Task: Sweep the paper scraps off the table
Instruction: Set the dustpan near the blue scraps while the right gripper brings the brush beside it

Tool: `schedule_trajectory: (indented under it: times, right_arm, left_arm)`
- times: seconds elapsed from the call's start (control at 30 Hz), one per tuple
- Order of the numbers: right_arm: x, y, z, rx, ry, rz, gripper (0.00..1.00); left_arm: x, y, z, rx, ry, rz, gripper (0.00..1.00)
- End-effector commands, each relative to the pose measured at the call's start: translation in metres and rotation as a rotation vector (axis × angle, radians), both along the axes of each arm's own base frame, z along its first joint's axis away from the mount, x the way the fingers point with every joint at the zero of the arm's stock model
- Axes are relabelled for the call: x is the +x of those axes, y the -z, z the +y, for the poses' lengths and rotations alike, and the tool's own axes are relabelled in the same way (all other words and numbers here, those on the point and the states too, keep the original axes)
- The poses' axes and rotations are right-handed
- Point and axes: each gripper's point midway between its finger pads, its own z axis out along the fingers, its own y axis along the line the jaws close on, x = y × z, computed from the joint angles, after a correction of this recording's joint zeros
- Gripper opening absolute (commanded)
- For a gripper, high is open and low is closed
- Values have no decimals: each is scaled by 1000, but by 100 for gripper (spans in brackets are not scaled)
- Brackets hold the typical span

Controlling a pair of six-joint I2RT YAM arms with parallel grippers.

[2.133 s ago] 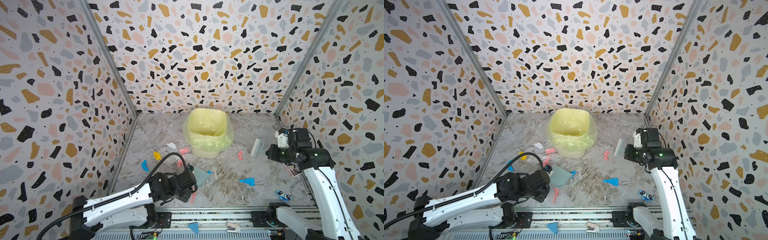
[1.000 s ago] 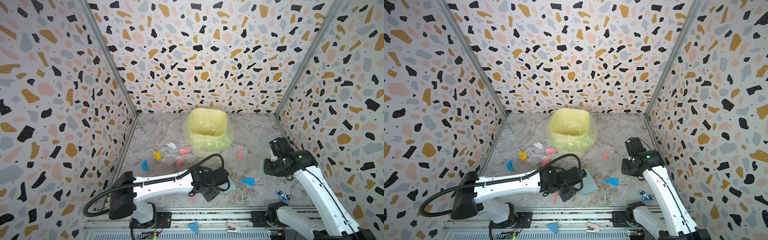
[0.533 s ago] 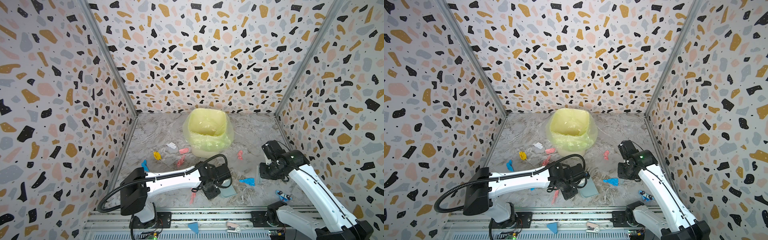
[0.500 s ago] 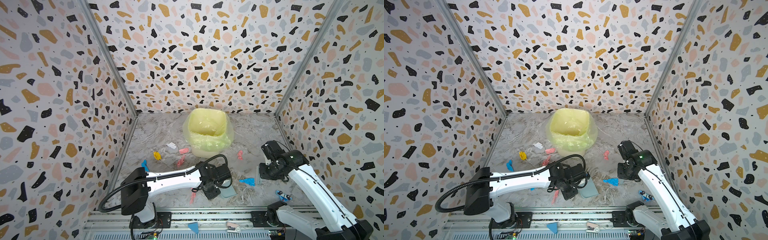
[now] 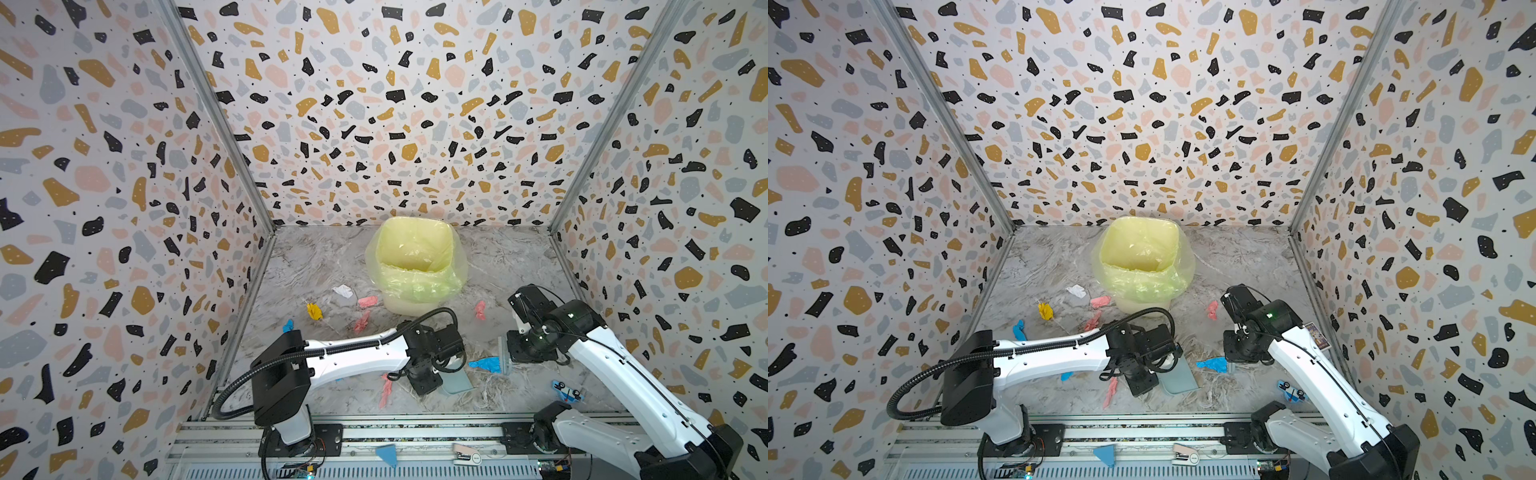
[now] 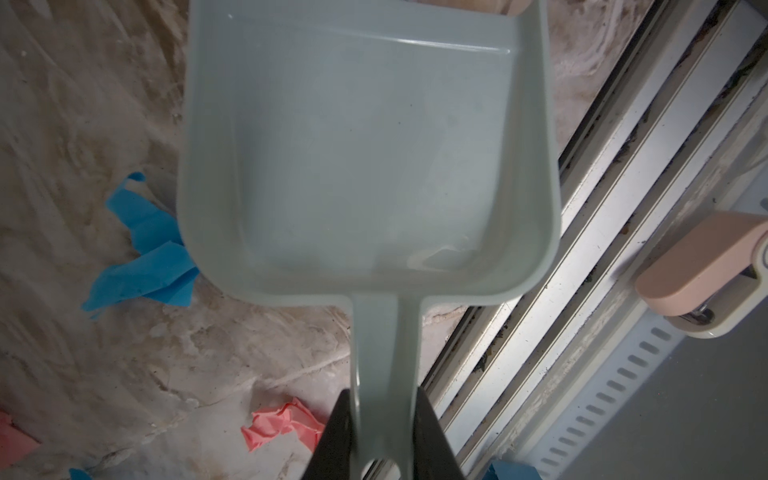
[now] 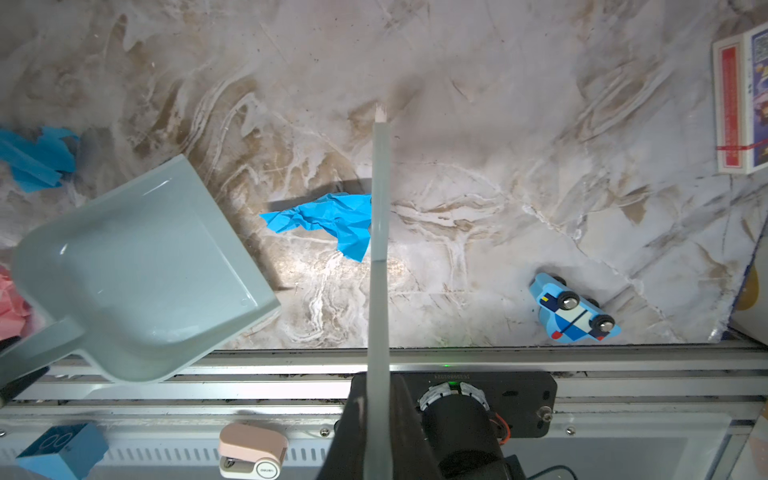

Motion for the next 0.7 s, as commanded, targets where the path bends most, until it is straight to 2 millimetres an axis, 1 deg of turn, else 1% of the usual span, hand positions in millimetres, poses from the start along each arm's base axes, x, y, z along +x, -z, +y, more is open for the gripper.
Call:
schedule_trajectory:
  times: [0.0, 0.1, 0.23, 0.37, 0.67]
  right_arm:
    - [4, -16, 1, 2, 8, -32, 0]
    - [5, -15, -9, -57, 13, -41, 0]
    - [7, -10, -14, -94, 21, -34, 0]
    - [13, -11, -17, -133, 11, -46, 0]
    - [17, -2, -5, -94, -35, -25, 0]
  left_arm:
    - [2, -4, -5, -25, 16, 9, 3]
    - [3, -2, -5, -30, 15, 20, 3]
    - [3, -1, -5, -35, 18, 32, 3]
    - [3, 2, -3, -34, 17, 46, 3]
    - [7, 9, -1, -27, 17, 44, 2]
